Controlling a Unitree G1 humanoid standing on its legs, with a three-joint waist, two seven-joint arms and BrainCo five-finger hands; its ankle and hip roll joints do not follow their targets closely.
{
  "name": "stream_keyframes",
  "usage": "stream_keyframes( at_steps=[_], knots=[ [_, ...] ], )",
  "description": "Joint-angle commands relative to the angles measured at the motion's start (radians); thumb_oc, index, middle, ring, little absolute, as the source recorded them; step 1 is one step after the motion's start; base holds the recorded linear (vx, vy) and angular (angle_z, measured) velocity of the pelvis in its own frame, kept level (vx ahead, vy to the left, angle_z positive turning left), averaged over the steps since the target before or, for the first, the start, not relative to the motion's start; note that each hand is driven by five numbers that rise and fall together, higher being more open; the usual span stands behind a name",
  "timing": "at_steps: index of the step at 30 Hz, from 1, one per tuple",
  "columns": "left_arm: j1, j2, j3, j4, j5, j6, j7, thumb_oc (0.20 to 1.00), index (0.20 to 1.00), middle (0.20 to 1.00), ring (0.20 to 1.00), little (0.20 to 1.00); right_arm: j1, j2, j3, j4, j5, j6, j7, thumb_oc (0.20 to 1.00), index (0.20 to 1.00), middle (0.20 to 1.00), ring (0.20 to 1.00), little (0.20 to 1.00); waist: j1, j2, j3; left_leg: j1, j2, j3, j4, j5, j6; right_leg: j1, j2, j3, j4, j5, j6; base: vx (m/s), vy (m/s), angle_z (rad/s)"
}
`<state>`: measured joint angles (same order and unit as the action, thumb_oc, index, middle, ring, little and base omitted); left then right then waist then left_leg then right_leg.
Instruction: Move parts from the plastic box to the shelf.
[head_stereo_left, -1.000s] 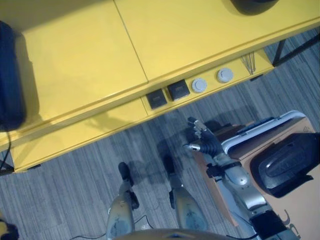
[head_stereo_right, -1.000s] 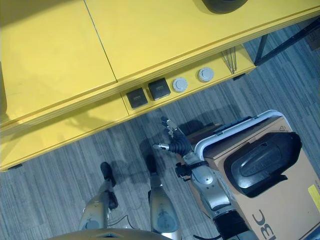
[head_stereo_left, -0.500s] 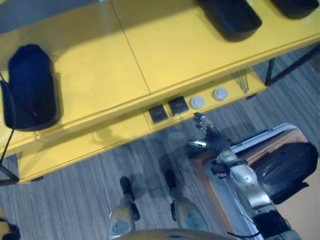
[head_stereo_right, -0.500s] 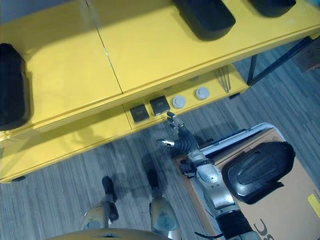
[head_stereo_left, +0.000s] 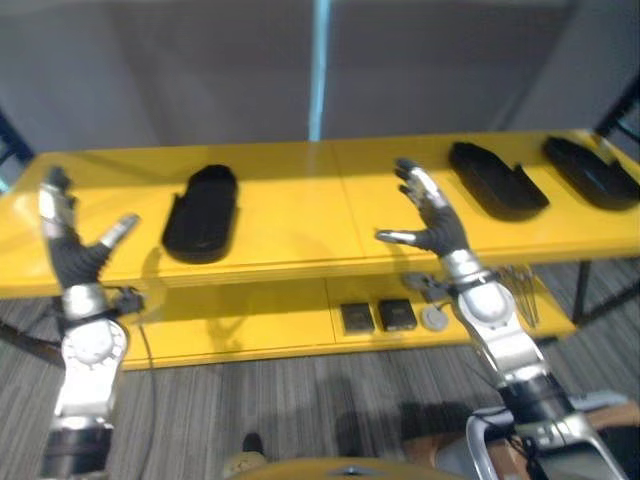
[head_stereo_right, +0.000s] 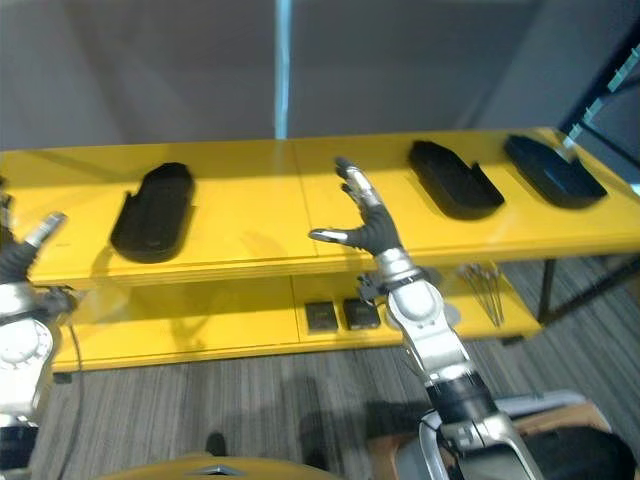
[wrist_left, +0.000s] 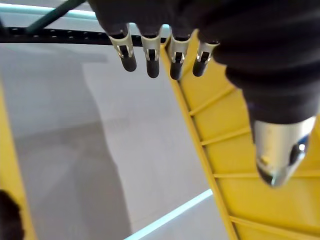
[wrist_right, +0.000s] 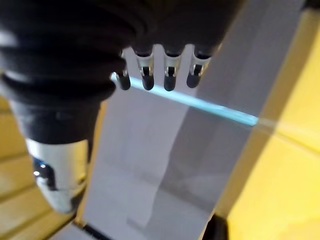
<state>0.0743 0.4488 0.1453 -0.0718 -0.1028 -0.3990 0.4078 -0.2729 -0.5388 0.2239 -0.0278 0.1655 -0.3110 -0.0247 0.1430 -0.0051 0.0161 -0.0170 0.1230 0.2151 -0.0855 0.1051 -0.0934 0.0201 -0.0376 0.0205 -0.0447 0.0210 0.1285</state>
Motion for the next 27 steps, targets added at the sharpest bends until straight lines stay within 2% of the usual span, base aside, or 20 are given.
stream_keyframes(
  at_steps=[1, 4, 5, 6, 8, 9, 10, 12, 13, 14, 16, 20, 24, 27],
  knots=[
    [-0.026, 0.075, 0.061, 0.02, 0.091, -0.031, 0.035, 1.0, 1.0, 1.0, 1.0, 1.0, 0.012, 0.022, 0.065, 0.018, -0.017, -0.015, 0.013, 1.0, 1.0, 1.0, 1.0, 1.0, 0.043, -0.019, 0.027, 0.108, -0.044, 0.007, 0.052, -0.191, -0.005, 0.014, -0.003, 0.013, 0.091, -0.157, 0.077, 0.0, -0.05, 0.46],
    [0.009, 0.054, 0.053, 0.071, 0.104, -0.007, 0.057, 1.0, 1.0, 1.0, 1.0, 1.0, -0.024, 0.052, 0.127, 0.053, 0.003, -0.002, 0.033, 1.0, 1.0, 1.0, 1.0, 1.0, 0.067, -0.024, 0.032, 0.098, -0.046, -0.013, 0.06, -0.191, -0.003, 0.013, -0.007, 0.008, 0.094, -0.16, 0.073, -0.02, -0.03, 0.36],
    [0.018, 0.071, 0.042, 0.132, 0.168, 0.035, 0.094, 1.0, 1.0, 1.0, 1.0, 1.0, -0.061, 0.073, 0.173, 0.053, 0.023, 0.007, 0.047, 0.805, 0.805, 0.805, 0.805, 0.805, 0.087, -0.025, 0.042, 0.081, -0.049, -0.03, 0.066, -0.188, -0.002, 0.001, -0.009, 0.004, 0.1, -0.16, 0.071, -0.07, -0.052, 0.35],
    [0.022, 0.075, 0.027, 0.183, 0.19, 0.054, 0.098, 1.0, 1.0, 1.0, 1.0, 1.0, -0.082, 0.084, 0.198, 0.051, 0.031, 0.012, 0.055, 0.818, 0.818, 0.818, 0.818, 0.818, 0.094, -0.025, 0.05, 0.071, -0.05, -0.04, 0.07, -0.185, -0.002, -0.007, -0.011, 0.001, 0.104, -0.16, 0.069, -0.06, -0.044, 0.28],
    [0.017, 0.075, 0.026, 0.188, 0.192, 0.052, 0.101, 1.0, 1.0, 1.0, 1.0, 1.0, -0.086, 0.084, 0.198, 0.053, 0.031, 0.011, 0.055, 0.821, 0.821, 0.821, 0.821, 0.821, 0.092, -0.026, 0.05, 0.061, -0.05, -0.042, 0.073, -0.177, -0.002, -0.015, -0.011, 0.0, 0.106, -0.153, 0.067, -0.05, -0.024, 0.28],
    [0.019, 0.072, -0.014, 0.297, 0.204, 0.083, 0.091, 1.0, 1.0, 1.0, 1.0, 1.0, -0.121, 0.109, 0.243, 0.051, 0.057, 0.022, 0.073, 0.718, 0.718, 0.718, 0.718, 0.718, 0.111, -0.023, 0.068, 0.053, -0.051, -0.058, 0.073, -0.178, -0.003, -0.022, -0.014, -0.009, 0.111, -0.162, 0.062, -0.09, -0.049, 0.53],
    [0.024, 0.065, -0.05, 0.382, 0.2, 0.1, 0.072, 1.0, 1.0, 1.0, 1.0, 1.0, -0.154, 0.127, 0.282, 0.058, 0.074, 0.031, 0.085, 0.551, 0.551, 0.551, 0.551, 0.551, 0.124, -0.02, 0.085, 0.038, -0.05, -0.076, 0.073, -0.169, -0.007, -0.035, -0.017, -0.02, 0.115, -0.162, 0.057, -0.06, -0.042, 0.34],
    [0.028, 0.057, -0.068, 0.416, 0.196, 0.103, 0.061, 1.0, 1.0, 1.0, 1.0, 1.0, -0.165, 0.14, 0.296, 0.059, 0.093, 0.034, 0.094, 0.529, 0.529, 0.529, 0.529, 0.529, 0.126, -0.017, 0.092, 0.028, -0.048, -0.084, 0.07, -0.163, -0.007, -0.043, -0.018, -0.031, 0.118, -0.163, 0.055, -0.07, -0.026, 0.47],
    [0.043, 0.041, -0.097, 0.468, 0.187, 0.108, 0.048, 1.0, 1.0, 1.0, 1.0, 1.0, -0.178, 0.163, 0.319, 0.065, 0.126, 0.038, 0.104, 0.382, 0.382, 0.382, 0.382, 0.382, 0.136, -0.013, 0.106, 0.014, -0.045, -0.094, 0.069, -0.153, -0.01, -0.054, -0.018, -0.04, 0.12, -0.162, 0.051, -0.06, -0.02, 0.5],
    [0.042, 0.041, -0.097, 0.469, 0.187, 0.108, 0.048, 1.0, 1.0, 1.0, 1.0, 1.0, -0.179, 0.163, 0.32, 0.067, 0.126, 0.037, 0.104, 0.2, 0.2, 0.2, 0.2, 0.2, 0.135, -0.013, 0.105, 0.012, -0.045, -0.095, 0.069, -0.153, -0.01, -0.055, -0.018, -0.041, 0.12, -0.162, 0.051, -0.06, -0.02, 0.26],
    [0.044, -0.008, -0.149, 0.572, 0.13, 0.104, 0.033, 1.0, 1.0, 1.0, 1.0, 1.0, -0.206, 0.198, 0.355, 0.095, 0.163, 0.041, 0.099, 0.2, 0.2, 0.2, 0.2, 0.2, 0.152, -0.006, 0.123, -0.015, -0.042, -0.113, 0.064, -0.136, -0.014, -0.078, -0.017, -0.055, 0.122, -0.159, 0.049, -0.06, -0.026, 0.25],
    [0.033, -0.03, -0.196, 0.627, 0.096, 0.099, 0.018, 1.0, 1.0, 1.0, 1.0, 1.0, -0.233, 0.224, 0.378, 0.113, 0.195, 0.038, 0.1, 0.2, 0.2, 0.2, 0.2, 0.2, 0.162, 0.004, 0.142, -0.046, -0.038, -0.135, 0.062, -0.12, -0.02, -0.103, -0.017, -0.075, 0.125, -0.155, 0.049, -0.07, -0.024, 0.25],
    [-0.005, -0.064, -0.271, 0.753, 0.056, 0.099, 0.002, 1.0, 1.0, 1.0, 1.0, 1.0, -0.294, 0.279, 0.419, 0.136, 0.246, 0.031, 0.097, 0.2, 0.2, 0.2, 0.2, 0.2, 0.168, 0.023, 0.162, -0.085, -0.035, -0.147, 0.054, -0.101, -0.025, -0.137, -0.012, -0.098, 0.124, -0.145, 0.05, -0.04, 0.009, 0.23],
    [-0.006, -0.064, -0.271, 0.753, 0.056, 0.099, 0.002, 1.0, 1.0, 1.0, 1.0, 1.0, -0.294, 0.279, 0.419, 0.136, 0.246, 0.031, 0.097, 0.2, 0.2, 0.2, 0.2, 0.2, 0.168, 0.023, 0.162, -0.085, -0.035, -0.147, 0.054, -0.101, -0.025, -0.137, -0.012, -0.098, 0.124, -0.145, 0.05, -0.01, 0.01, 0.09]
  ],
)
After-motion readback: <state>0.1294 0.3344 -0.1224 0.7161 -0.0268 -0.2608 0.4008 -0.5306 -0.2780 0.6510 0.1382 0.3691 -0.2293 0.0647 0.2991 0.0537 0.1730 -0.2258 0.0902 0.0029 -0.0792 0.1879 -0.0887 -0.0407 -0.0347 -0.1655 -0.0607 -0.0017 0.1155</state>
